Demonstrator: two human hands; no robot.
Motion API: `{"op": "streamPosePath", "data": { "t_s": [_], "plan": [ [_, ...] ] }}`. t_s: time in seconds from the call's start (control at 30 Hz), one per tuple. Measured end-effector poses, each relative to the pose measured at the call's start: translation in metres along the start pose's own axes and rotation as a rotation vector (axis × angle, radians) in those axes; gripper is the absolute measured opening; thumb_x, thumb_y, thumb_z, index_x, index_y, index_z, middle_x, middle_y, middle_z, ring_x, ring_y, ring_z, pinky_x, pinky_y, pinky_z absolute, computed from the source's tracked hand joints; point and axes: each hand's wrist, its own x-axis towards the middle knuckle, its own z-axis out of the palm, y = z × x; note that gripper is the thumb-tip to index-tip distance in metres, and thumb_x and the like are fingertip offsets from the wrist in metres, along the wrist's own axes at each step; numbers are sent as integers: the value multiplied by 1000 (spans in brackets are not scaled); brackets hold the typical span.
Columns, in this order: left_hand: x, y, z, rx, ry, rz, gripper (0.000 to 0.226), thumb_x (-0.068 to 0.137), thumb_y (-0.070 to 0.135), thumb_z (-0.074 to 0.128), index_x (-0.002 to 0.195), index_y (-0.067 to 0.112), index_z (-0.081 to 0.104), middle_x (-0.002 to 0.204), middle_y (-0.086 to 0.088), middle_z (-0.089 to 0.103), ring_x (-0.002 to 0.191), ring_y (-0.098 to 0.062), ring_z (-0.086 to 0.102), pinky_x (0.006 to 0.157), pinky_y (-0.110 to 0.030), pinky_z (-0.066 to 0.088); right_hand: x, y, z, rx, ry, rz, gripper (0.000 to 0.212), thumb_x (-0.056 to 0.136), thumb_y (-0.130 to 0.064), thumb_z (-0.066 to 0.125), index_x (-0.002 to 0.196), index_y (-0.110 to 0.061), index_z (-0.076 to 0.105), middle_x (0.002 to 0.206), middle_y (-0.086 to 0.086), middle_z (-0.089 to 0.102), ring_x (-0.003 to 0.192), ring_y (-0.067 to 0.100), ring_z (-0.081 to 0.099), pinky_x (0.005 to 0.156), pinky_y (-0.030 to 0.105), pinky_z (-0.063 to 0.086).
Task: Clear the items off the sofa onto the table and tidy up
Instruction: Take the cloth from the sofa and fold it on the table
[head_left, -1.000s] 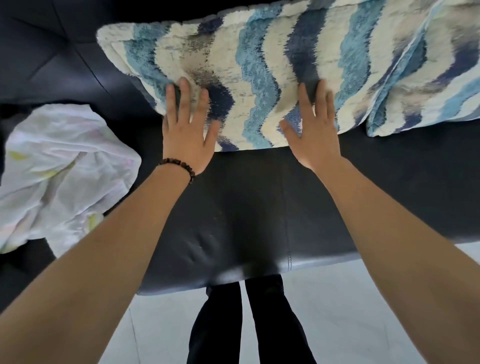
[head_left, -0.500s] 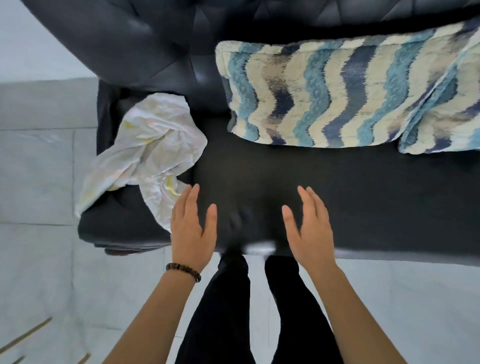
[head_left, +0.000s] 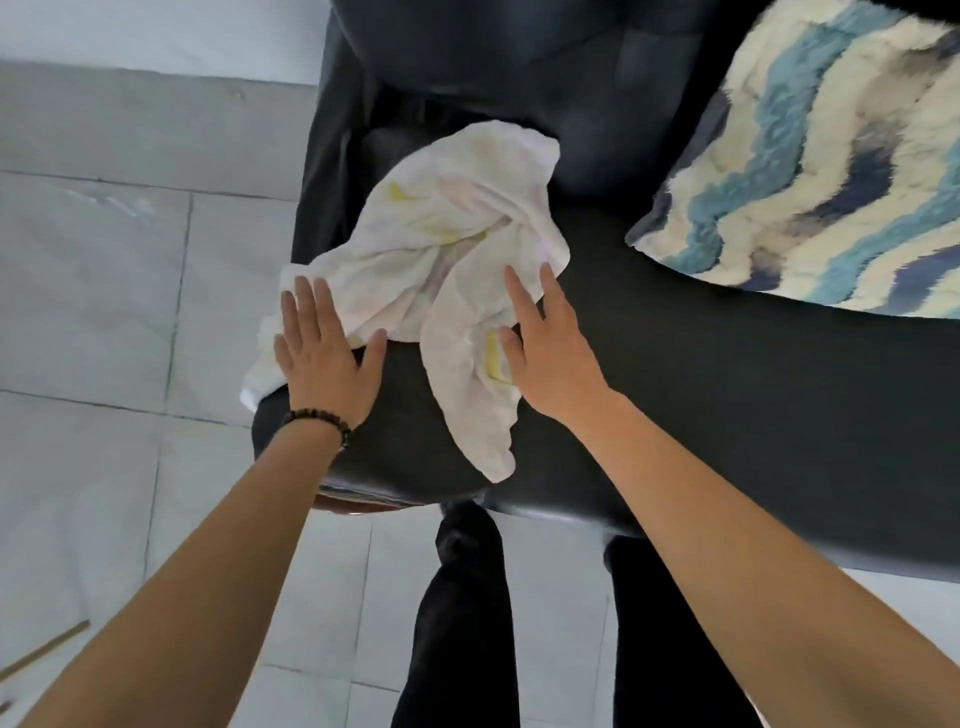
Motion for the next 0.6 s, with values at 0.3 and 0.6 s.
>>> {"op": "streamPosePath", "data": {
  "t_s": [0.3, 0.6],
  "plan": [
    [61, -73, 11, -7, -275, -99, 65, 95, 60, 36, 143, 16, 38, 110, -9, 66, 112, -34, 55, 98, -43, 33, 105, -74, 59, -152, 48, -48, 84, 94, 1, 43, 156, -28, -6, 165, 3, -2, 97, 29, 62, 62, 32, 48],
    [-23, -79, -6, -216, 16, 270, 21, 75, 8, 74, 79, 5, 54, 85, -13, 57, 80, -33, 50, 72, -40, 46, 29, -58, 63, -282, -208, 228, 27, 91, -37, 52, 115, -25, 47, 85, -2, 56, 81, 26, 58, 65, 34, 43]
  ]
}}
